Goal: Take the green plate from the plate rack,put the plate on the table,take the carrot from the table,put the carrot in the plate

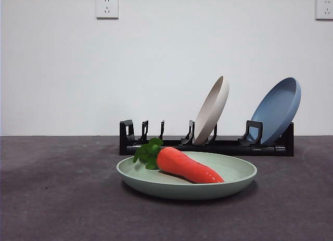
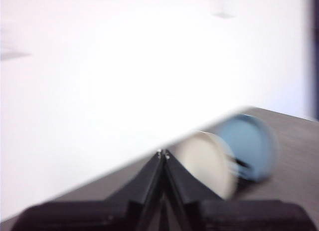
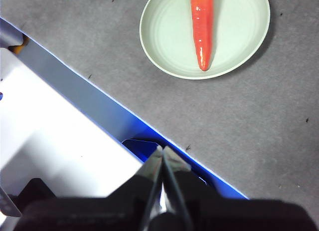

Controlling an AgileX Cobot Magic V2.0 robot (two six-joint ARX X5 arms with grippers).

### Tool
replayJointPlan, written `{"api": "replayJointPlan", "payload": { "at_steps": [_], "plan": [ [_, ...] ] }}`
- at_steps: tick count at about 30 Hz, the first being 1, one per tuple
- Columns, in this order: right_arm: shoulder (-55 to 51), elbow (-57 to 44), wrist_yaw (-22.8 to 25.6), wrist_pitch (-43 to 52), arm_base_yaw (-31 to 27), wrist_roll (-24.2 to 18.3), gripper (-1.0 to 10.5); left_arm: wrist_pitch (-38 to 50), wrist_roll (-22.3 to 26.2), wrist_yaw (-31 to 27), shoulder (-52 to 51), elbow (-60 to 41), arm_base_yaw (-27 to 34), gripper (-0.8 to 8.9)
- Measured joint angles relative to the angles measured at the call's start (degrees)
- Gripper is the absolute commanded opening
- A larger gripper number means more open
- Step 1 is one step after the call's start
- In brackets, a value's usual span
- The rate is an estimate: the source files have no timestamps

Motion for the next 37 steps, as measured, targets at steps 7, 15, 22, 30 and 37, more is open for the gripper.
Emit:
{"api": "replayJointPlan", "payload": {
  "at_steps": [7,15,22,30,37],
  "plan": [
    [-0.02,0.00,-0.02,0.00,0.00,0.00,0.0,8.83,1.46,0.15,-13.55,-15.91,14.71,-0.03],
    [0.00,0.00,0.00,0.00,0.00,0.00,0.0,15.76,0.85,2.08,-26.86,-38.77,23.58,-0.03],
    [0.00,0.00,0.00,0.00,0.00,0.00,0.0,17.75,-2.34,2.93,-32.37,-51.17,26.21,-0.03],
    [0.00,0.00,-0.02,0.00,0.00,0.00,0.0,17.49,-5.14,3.21,-33.66,-57.18,26.40,-0.03],
    [0.00,0.00,0.00,0.00,0.00,0.00,0.0,11.34,-6.40,3.23,-34.42,-57.16,26.43,-0.03]
  ]
}}
